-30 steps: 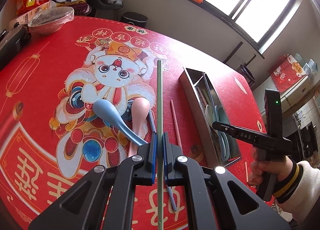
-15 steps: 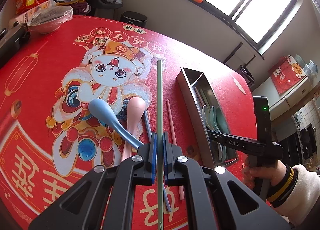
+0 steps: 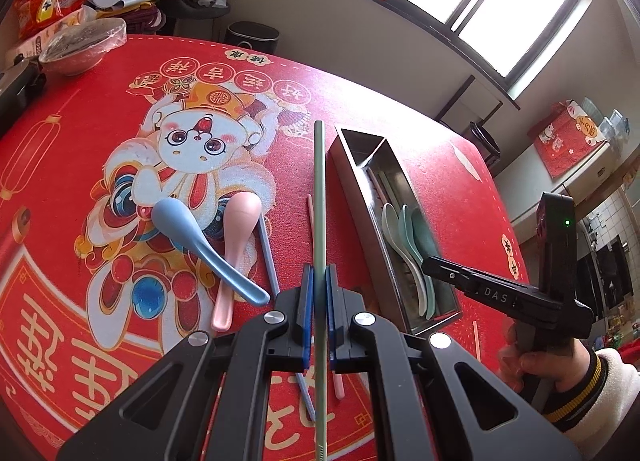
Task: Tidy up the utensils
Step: 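Carry the blue chopstick into the steel tray and open the right gripper, then lower the pale green chopstick into the steel tray, open left gripper, then close the left gripper on the light blue spoon and lift it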
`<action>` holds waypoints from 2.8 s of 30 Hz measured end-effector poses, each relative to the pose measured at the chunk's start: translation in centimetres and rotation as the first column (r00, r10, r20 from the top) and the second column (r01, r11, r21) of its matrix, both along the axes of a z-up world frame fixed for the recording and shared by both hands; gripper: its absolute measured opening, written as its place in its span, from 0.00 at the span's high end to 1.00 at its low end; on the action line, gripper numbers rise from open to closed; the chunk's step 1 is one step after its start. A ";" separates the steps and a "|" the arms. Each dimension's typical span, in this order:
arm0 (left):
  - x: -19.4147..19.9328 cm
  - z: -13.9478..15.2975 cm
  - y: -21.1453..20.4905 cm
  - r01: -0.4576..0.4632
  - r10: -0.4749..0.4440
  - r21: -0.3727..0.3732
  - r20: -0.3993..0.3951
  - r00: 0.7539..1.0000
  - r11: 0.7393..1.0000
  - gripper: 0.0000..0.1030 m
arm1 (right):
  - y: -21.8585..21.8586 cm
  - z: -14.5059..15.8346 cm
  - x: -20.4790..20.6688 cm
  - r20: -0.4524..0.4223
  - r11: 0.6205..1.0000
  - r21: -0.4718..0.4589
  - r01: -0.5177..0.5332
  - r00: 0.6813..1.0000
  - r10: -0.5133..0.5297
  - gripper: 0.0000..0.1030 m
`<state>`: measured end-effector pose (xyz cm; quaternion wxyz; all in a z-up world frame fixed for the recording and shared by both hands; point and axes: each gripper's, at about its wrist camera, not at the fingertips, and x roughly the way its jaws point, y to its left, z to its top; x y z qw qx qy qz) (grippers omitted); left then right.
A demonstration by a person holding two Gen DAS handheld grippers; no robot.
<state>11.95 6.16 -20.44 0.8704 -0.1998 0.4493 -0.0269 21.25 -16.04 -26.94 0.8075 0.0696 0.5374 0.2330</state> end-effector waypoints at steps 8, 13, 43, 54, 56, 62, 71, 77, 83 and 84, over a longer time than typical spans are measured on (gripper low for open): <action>1.2 -0.4 -3.0 0.043 -0.043 0.009 -0.025 0.999 0.999 0.95 | -3.6 1.1 -0.6 0.024 0.998 0.015 0.060 0.998 -0.060 0.91; 2.8 -0.9 -5.2 0.051 -0.050 0.012 -0.048 0.998 0.999 0.95 | -5.8 1.6 -0.5 0.042 0.995 0.042 0.089 0.995 -0.091 0.50; 11.9 -6.2 -10.9 -0.172 0.171 0.007 -0.133 0.976 0.985 0.95 | -15.9 2.1 1.5 0.034 0.986 0.055 0.157 0.987 -0.159 0.17; 11.7 -5.1 -10.4 -0.143 0.141 -0.016 -0.112 0.984 0.990 0.95 | -15.5 2.3 1.0 0.030 0.986 0.061 0.158 0.987 -0.160 0.17; 11.3 -4.7 -10.0 -0.141 0.137 -0.027 -0.106 0.985 0.990 0.95 | -15.2 2.4 0.8 0.033 0.986 0.063 0.154 0.987 -0.157 0.17; 9.0 -3.0 -8.0 -0.114 0.113 -0.010 -0.072 0.991 0.993 0.93 | -13.5 2.9 0.4 0.043 0.987 0.078 0.138 0.989 -0.142 0.17; 3.3 -3.0 0.5 -0.228 0.231 0.045 -0.093 0.969 0.973 0.78 | -9.5 2.0 0.0 0.018 0.989 0.102 0.110 0.993 -0.113 0.17; 0.6 -5.0 6.2 -0.335 0.335 0.023 -0.143 0.931 0.942 0.78 | -6.0 1.7 0.0 0.012 0.993 0.091 0.071 0.997 -0.072 0.17; 1.3 -6.6 8.1 -0.348 0.341 -0.021 -0.154 0.927 0.937 0.75 | -3.1 2.0 -0.1 0.019 0.997 0.061 0.040 0.999 -0.041 0.17; 1.6 -6.8 8.2 -0.345 0.338 -0.022 -0.156 0.928 0.938 0.74 | -2.9 2.0 -0.1 0.020 0.998 0.056 0.040 0.999 -0.041 0.17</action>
